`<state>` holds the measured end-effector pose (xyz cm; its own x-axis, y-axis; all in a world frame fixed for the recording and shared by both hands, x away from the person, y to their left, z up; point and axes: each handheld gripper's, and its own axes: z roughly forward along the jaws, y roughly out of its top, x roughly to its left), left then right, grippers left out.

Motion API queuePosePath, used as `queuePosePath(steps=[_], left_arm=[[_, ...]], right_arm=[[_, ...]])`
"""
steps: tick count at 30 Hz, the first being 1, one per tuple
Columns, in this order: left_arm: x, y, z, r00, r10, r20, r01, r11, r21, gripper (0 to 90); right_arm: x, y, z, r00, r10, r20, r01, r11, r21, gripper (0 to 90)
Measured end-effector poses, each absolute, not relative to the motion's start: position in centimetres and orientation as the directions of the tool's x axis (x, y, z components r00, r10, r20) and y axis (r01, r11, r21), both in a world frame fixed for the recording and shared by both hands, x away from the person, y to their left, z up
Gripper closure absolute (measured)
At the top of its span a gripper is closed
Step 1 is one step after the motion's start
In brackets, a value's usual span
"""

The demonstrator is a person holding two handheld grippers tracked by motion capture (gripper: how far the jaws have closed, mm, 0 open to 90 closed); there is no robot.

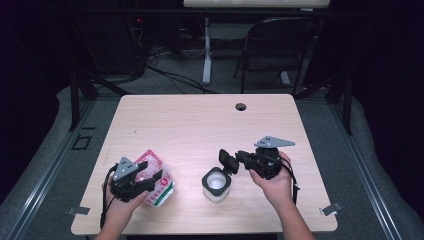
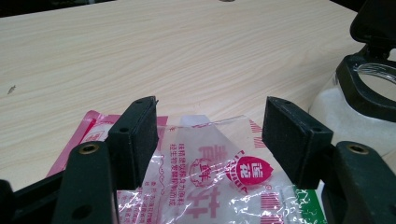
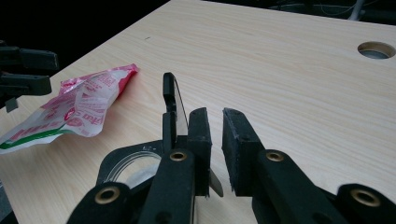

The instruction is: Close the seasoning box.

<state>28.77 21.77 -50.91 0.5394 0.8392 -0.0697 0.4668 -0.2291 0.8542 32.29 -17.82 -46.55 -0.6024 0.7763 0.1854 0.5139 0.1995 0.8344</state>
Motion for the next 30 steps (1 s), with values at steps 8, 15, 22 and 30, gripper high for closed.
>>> queuePosePath(steps=[8, 15, 22, 30], left_arm=[[28.8, 21.9, -50.9, 0.539, 0.839, -0.069, 0.464, -0.228, 0.856, 35.4], [28.9, 22.0, -51.0, 0.537, 0.841, -0.068, 0.464, -0.227, 0.856, 35.4], [28.9, 22.1, -51.0, 0.532, 0.844, -0.072, 0.469, -0.223, 0.855, 35.4], [29.0, 22.3, -51.0, 0.53, 0.845, -0.072, 0.474, -0.225, 0.851, 35.4]], right_arm=[[32.0, -16.9, -46.6, -0.628, 0.759, 0.174, 0.507, 0.228, 0.831, 81.6], [31.8, -16.0, -47.0, -0.656, 0.737, 0.162, 0.506, 0.27, 0.819, 81.2], [31.6, -15.2, -47.3, -0.674, 0.722, 0.16, 0.503, 0.288, 0.815, 80.7], [31.6, -14.6, -47.8, -0.686, 0.711, 0.157, 0.51, 0.315, 0.8, 79.9]])
